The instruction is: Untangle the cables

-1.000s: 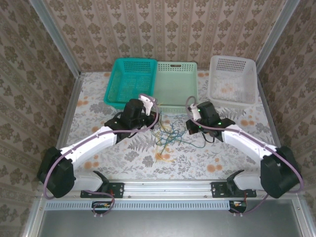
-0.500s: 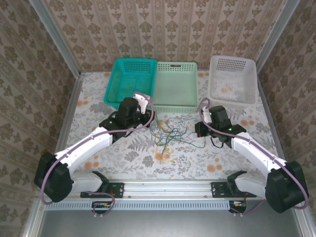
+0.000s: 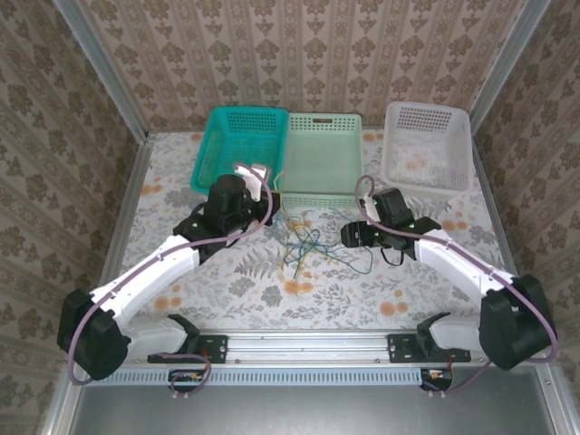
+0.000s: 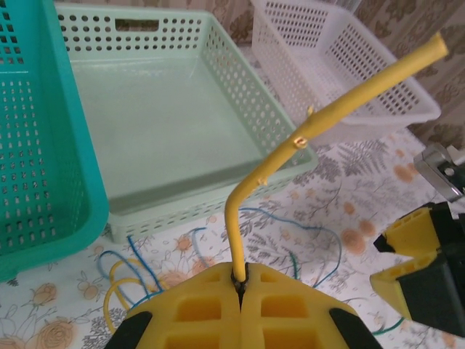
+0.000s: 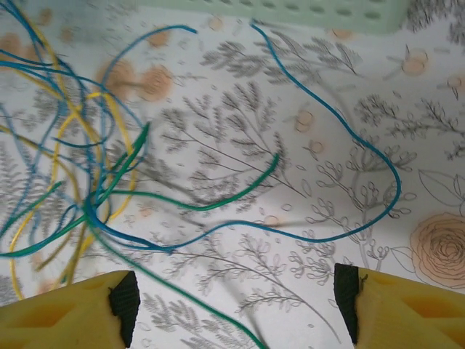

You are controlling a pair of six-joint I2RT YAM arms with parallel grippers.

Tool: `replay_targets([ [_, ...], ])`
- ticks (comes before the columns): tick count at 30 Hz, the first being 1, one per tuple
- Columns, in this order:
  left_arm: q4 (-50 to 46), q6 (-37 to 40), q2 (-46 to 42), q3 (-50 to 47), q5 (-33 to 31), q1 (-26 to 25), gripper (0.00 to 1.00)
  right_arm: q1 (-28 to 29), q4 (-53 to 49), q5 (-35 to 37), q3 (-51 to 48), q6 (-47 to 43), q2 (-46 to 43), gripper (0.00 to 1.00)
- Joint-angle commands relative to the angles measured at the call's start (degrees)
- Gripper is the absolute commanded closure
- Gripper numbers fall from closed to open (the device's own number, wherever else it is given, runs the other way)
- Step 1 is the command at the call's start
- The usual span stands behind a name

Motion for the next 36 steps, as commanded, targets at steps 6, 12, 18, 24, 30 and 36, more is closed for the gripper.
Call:
replay_targets([
  [6,5.11,-6.39,-1.72,-1.4,3.4,0.98,1.0,9.48,0.79,-0.26,3.59,-9.02,-3.21,0.21],
  [12,8.5,-9.77,-1.83,-2.32,5.53,1.03,1.0,11.89,9.95,-3.46,6.66,-12.03,4.99,0.19],
  [18,11.31,-12.81,-1.48,-3.17,7.97,0.96,1.0,14.25,15.31,-2.42,13.18,-17.8,16.71,0.18],
  [24,12.15,-14.45,-2.95,-4.5,8.45,1.7,1.0,15.11,19.34,-6.67,15.76,-21.31,22.63,0.18],
  [30,14.32,-16.68,-3.37,-5.36,10.25,2.88,1.0,15.62,21.81,-5.97,16.58,-23.38,25.79,0.21],
  [36,15.48,-18.41,-4.87,-6.6,11.47,4.37,1.0,15.71,24.77,-4.97,16.99,-25.03,27.9,0.26],
])
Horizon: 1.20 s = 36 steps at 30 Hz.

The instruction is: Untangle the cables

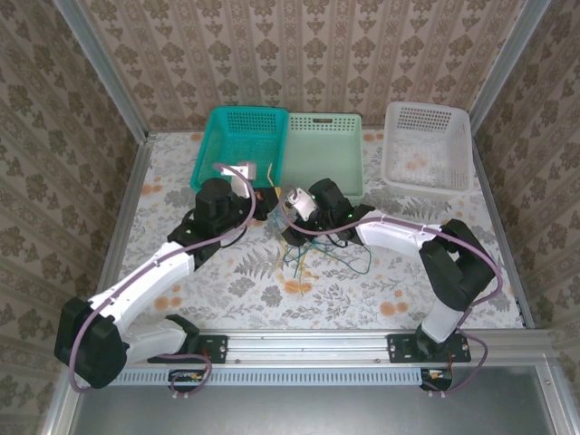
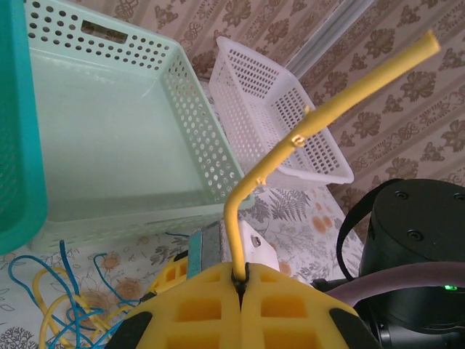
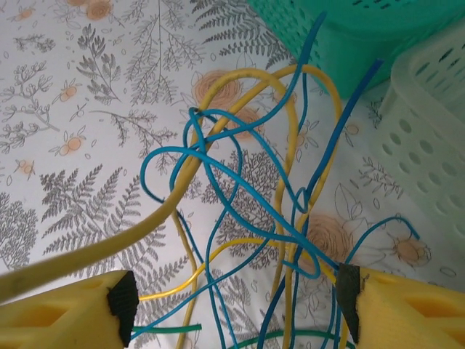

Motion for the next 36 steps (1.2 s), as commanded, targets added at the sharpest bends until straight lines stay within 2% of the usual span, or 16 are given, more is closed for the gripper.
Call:
replay_targets([
  [1,3.41,-2.53,-2.43,-0.62,2.69,0.55,1.0,0.39,4.71,-0.52,0.87,-2.09,1.19,0.26],
  [6,4.14,-3.81,-3.89,-1.55,3.31,1.64,1.0,0.39,8.16,2.25,-0.37,-2.83,2.34,0.26],
  [10,4.09,-4.63,-5.76,-2.85,3.75,2.81,1.0,0.3,11.82,1.35,-2.76,-2.87,1.65,0.27],
  [14,2.91,-4.07,-6.47,-3.28,4.03,3.4,1.0,0.3,14.15,0.64,-3.53,-1.91,1.07,0.35],
  [18,2.7,-4.7,-7.1,-4.09,4.96,5.12,1.0,0.17,12.39,0.13,-3.55,-2.87,0.45,0.44],
  [24,5.65,-6.51,-7.13,-4.71,5.94,5.74,1.0,-0.05,14.89,-3.42,-2.41,-1.07,1.82,0.44],
  [30,9.57,-8.81,-6.45,-5.22,6.31,5.91,1.0,0.57,14.15,-7.64,-0.12,-1.2,4.28,0.39],
  [36,11.23,-10.04,-5.82,-5.37,7.47,5.91,1.0,0.76,15.11,-6.33,0.51,-0.9,5.54,0.42],
])
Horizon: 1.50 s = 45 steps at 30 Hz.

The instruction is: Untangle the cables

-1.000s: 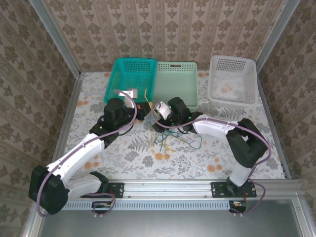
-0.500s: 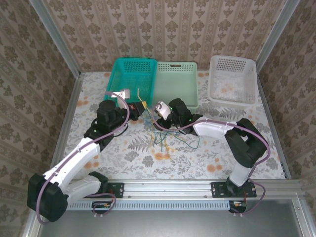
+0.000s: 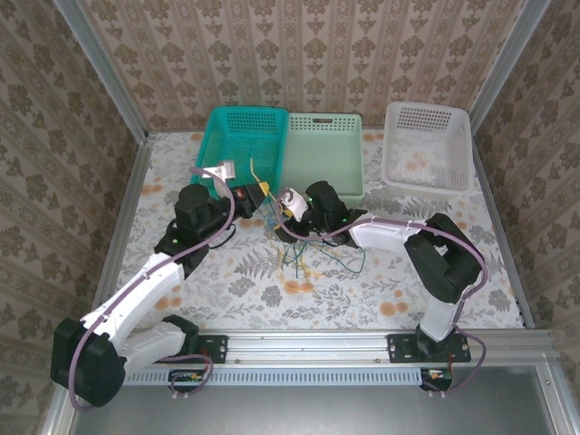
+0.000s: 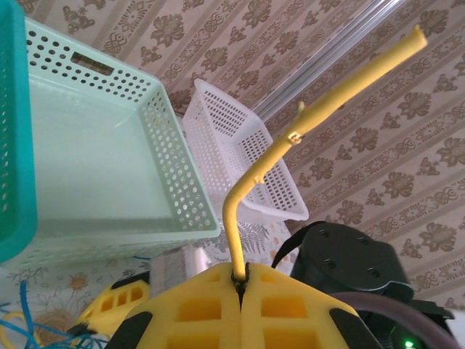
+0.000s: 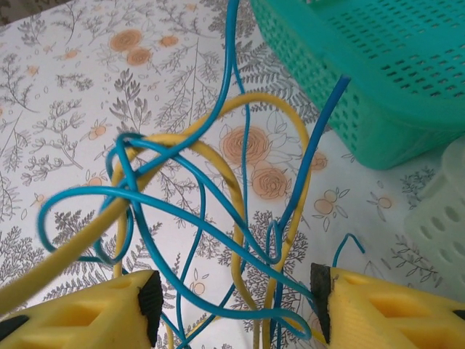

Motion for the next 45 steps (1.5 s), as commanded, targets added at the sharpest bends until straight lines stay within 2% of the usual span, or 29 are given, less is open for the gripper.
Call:
replay_targets([
  [1,3.6,-1.84,-0.11,-0.51,1.66,0.25,1.0,0.33,1.86,-1.3,2.16,0.51,1.19,0.44],
  [4,3.66,-2.16,-0.28,-1.03,1.92,0.43,1.0,0.3,2.22,-1.2,2.74,0.6,1.65,0.49],
  [9,2.71,-2.15,-1.4,-1.88,2.33,1.58,1.0,0.18,2.52,-0.17,1.48,0.9,0.51,0.72],
  [15,-0.93,-1.24,-4.32,-2.58,3.45,5.28,1.0,-1.03,-0.43,1.0,-0.48,1.59,-3.31,0.84],
  [22,-4.66,-0.55,-7.5,-2.47,4.9,7.21,1.0,-3.02,-8.17,0.27,3.35,5.05,-3.4,1.0],
  [29,-6.6,-0.79,-10.96,-2.6,5.98,9.6,1.0,-5.38,-15.42,0.47,5.67,6.63,-3.33,1.0],
  [39,-19.24,2.4,-19.61,-1.3,8.66,18.65,1.0,-9.01,-21.02,2.74,2.65,7.26,-6.29,1.0],
  [45,-21.92,2.71,-21.46,-0.87,9.87,21.25,1.0,-9.76,-21.51,2.94,1.2,7.24,-7.53,1.0],
])
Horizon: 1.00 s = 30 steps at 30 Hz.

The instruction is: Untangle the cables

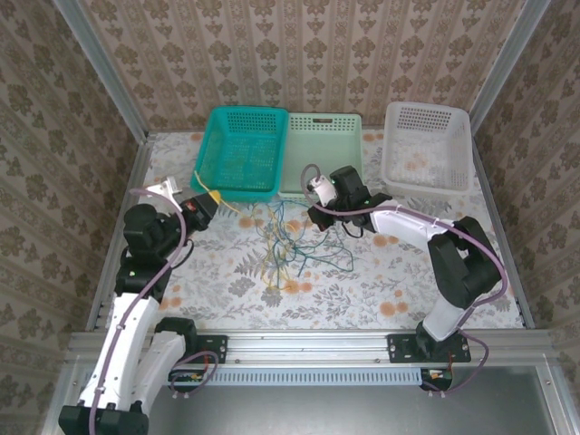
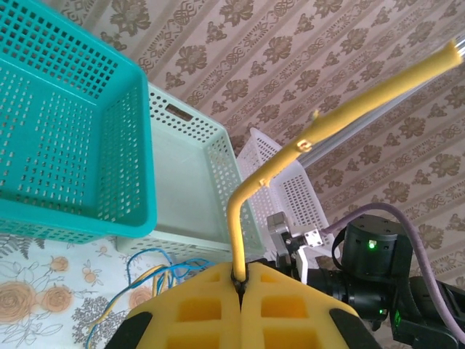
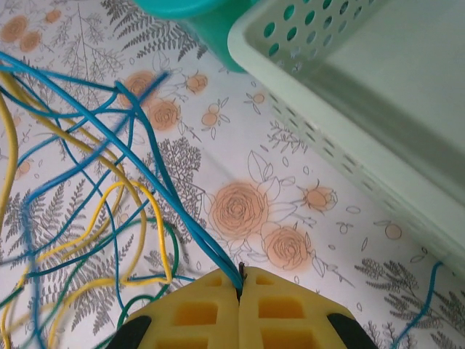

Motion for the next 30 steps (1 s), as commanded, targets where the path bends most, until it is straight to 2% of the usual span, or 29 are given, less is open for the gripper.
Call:
replay_targets([
  [1,-1.9,1.53,-0.82,1.38,1.89,0.82,1.0,-0.32,-2.57,1.34,-0.91,0.36,-1.62,1.0],
  [7,-1.04,0.96,-0.69,1.5,1.97,0.83,1.0,-0.49,-5.24,2.0,0.28,1.18,-0.99,1.0],
  [11,3.57,-2.32,-0.33,-1.11,2.83,0.78,1.0,-0.43,-7.11,0.51,1.86,4.18,-1.12,0.97],
  [12,4.85,-3.17,-0.41,-1.88,2.91,0.8,1.0,-0.47,-7.71,0.55,2.23,4.62,-1.11,0.95],
  [14,5.69,-3.95,-0.34,-2.78,2.67,0.46,1.0,-0.45,-9.04,0.53,2.86,5.22,-1.09,0.83],
  [19,5.01,-2.96,0.4,-2.87,1.15,-3.5,1.0,-0.49,-10.51,0.98,3.34,7.22,-2.28,0.79],
  [21,2.92,-1.5,1.07,-1.84,-0.1,-5.38,1.0,-0.49,-10.89,0.63,3.71,7.67,-2.81,0.64],
  [22,1.64,-0.59,1.52,-1.11,-0.7,-6.34,1.0,-0.35,-10.89,0.0,3.88,7.99,-3.15,0.62],
  [26,1.68,0.17,2.43,-0.64,-1.38,-7.99,1.0,1.43,-12.8,-1.55,6.42,7.49,-4.18,0.55],
  [30,3.55,-0.9,3.29,-1.34,-2.13,-8.54,1.0,2.67,-13.58,-8.21,9.41,7.95,-4.21,0.51],
])
